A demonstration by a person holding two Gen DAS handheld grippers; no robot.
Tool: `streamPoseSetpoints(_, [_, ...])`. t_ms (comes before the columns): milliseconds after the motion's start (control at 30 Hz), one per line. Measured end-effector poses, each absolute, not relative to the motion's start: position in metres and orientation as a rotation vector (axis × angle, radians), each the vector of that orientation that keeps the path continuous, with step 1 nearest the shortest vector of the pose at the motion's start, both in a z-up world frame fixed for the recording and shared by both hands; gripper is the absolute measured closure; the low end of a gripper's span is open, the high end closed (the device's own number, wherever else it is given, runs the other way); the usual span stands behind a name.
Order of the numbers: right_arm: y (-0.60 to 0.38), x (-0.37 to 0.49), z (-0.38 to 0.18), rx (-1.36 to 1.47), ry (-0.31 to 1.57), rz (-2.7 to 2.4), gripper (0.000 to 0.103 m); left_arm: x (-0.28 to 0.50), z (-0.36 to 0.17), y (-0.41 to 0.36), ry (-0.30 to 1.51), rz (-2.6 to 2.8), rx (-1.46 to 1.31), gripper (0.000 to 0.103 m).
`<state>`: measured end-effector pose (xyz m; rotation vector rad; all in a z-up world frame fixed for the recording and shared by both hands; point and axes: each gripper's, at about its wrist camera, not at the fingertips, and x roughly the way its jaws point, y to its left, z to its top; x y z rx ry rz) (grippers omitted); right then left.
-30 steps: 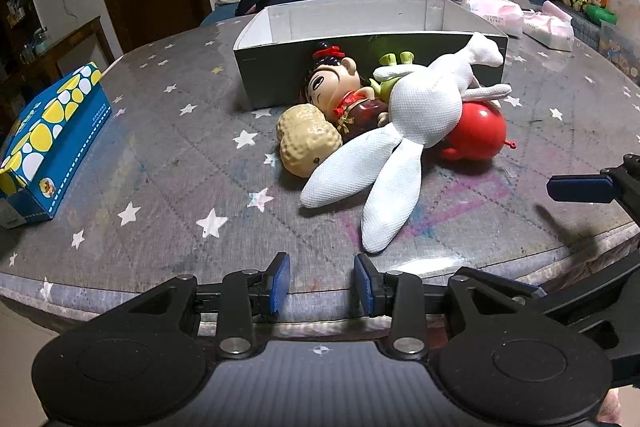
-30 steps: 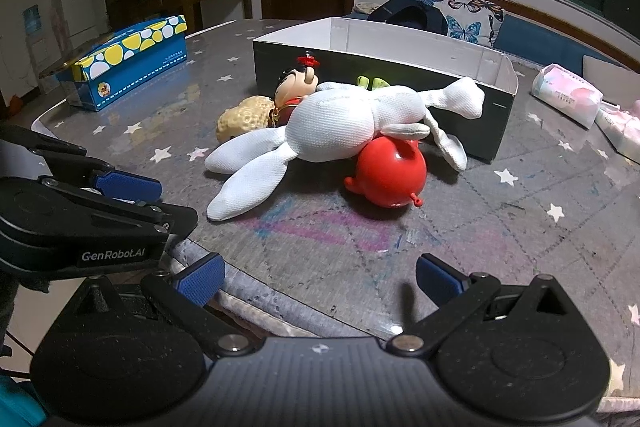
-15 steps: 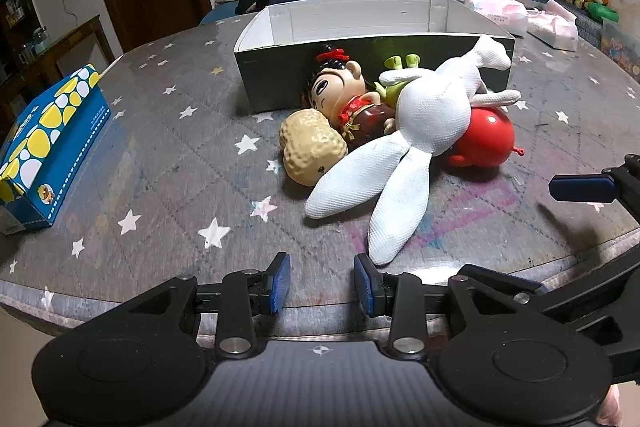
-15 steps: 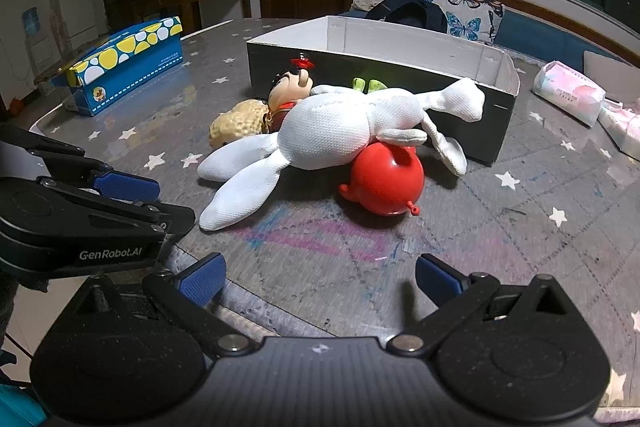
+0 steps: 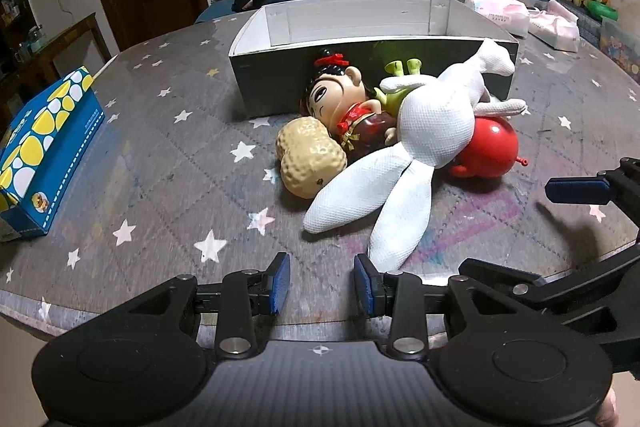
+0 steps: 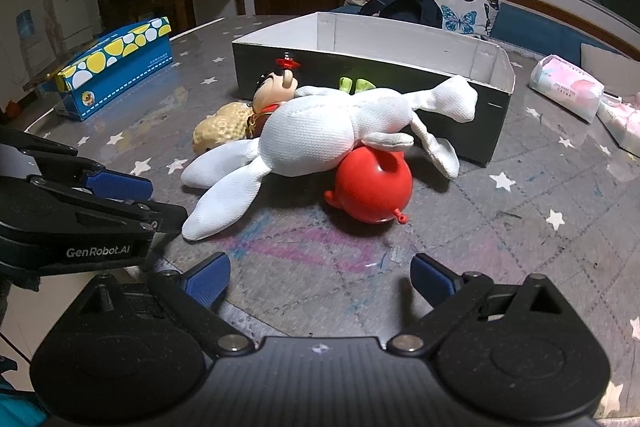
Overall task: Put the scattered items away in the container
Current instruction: 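Move both tools toward the white plush rabbit on the toy pile, then close the left tool on the rabbit while the right tool pinches it too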
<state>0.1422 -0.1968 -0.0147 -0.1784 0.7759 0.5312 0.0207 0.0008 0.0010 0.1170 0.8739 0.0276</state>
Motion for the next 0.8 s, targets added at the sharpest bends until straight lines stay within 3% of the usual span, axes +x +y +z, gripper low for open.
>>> streamPoseSetpoints(800, [-0.199, 0.166, -0.007, -0.16, 0.774, 0.526, 0.005, 0.038, 0.011, 0.001, 0.877, 0.02, 0.121, 0.065])
